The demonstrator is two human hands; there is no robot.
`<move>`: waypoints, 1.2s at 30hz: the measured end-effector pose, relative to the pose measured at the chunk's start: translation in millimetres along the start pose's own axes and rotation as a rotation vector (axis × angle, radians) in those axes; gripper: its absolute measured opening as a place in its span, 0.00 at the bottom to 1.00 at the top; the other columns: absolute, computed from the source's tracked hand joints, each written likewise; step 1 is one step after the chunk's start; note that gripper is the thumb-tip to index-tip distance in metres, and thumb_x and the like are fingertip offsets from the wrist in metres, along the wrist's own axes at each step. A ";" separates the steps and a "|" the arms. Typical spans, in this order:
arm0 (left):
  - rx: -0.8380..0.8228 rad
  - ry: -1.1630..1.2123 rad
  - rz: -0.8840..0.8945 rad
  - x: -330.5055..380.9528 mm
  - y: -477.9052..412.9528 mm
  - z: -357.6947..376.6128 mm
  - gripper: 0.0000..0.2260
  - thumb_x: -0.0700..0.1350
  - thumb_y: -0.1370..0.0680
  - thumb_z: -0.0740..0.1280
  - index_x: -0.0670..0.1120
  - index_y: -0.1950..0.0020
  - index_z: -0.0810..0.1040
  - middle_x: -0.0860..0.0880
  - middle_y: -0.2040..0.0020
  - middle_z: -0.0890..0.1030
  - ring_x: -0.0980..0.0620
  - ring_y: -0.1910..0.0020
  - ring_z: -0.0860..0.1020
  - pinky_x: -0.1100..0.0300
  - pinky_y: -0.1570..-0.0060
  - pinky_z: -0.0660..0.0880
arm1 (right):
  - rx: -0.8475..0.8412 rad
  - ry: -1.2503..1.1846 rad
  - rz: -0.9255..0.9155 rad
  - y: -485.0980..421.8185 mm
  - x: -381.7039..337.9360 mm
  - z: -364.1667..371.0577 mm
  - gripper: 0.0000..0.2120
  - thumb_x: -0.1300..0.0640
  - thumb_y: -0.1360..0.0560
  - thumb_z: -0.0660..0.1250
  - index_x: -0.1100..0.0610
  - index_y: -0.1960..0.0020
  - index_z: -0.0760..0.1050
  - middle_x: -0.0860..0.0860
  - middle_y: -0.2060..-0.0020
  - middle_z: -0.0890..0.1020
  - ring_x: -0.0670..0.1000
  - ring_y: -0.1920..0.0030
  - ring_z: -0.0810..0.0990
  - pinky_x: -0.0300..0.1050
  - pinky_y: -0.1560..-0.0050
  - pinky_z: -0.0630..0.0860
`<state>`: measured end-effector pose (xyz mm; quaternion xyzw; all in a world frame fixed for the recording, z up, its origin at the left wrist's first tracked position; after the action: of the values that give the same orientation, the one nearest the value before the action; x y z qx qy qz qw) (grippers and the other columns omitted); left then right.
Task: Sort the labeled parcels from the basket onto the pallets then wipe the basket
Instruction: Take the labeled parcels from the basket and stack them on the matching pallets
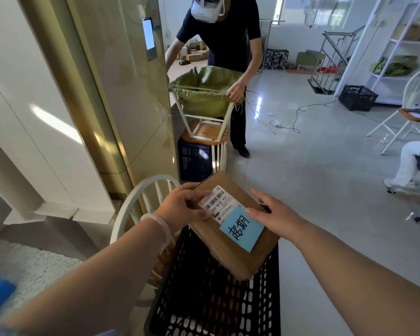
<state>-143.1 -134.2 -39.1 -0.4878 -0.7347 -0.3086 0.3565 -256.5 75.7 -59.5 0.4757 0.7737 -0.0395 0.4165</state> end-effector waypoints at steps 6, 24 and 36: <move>-0.034 0.028 -0.023 -1.9 -9.9 -6.6 0.22 0.48 0.30 0.77 0.65 0.40 0.78 0.62 0.31 0.66 0.55 0.32 0.67 0.51 0.29 0.66 | -0.121 -0.113 0.016 -1.7 2.6 8.4 0.27 0.39 0.22 0.64 0.36 0.26 0.60 0.40 0.44 0.80 0.47 0.44 0.79 0.54 0.41 0.77; 0.103 0.235 -0.051 -21.3 8.0 44.0 0.48 0.52 0.32 0.78 0.78 0.32 0.45 0.55 0.23 0.52 0.50 0.24 0.57 0.48 0.28 0.66 | 0.051 -0.234 0.001 -9.9 1.6 27.1 0.33 0.39 0.21 0.60 0.41 0.21 0.49 0.47 0.38 0.74 0.48 0.45 0.76 0.49 0.46 0.77; 0.391 0.015 0.006 -58.6 80.0 -4.9 0.44 0.69 0.36 0.72 0.63 0.25 0.56 0.51 0.22 0.52 0.52 0.23 0.51 0.57 0.25 0.55 | -0.201 0.099 -0.390 -7.5 -66.8 94.7 0.33 0.39 0.23 0.63 0.26 0.26 0.46 0.45 0.25 0.56 0.53 0.25 0.58 0.59 0.29 0.66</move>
<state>-51.2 -140.5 -76.2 -0.4091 -0.7766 -0.1623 0.4508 -191.4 -18.6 -78.0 0.2744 0.8706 -0.0186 0.4079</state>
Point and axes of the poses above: each hand's wrist, its own y-axis away from the middle knuckle, its own z-axis out of the palm, x = y × z, the point moved 7 cm from there along -y, towards the middle knuckle
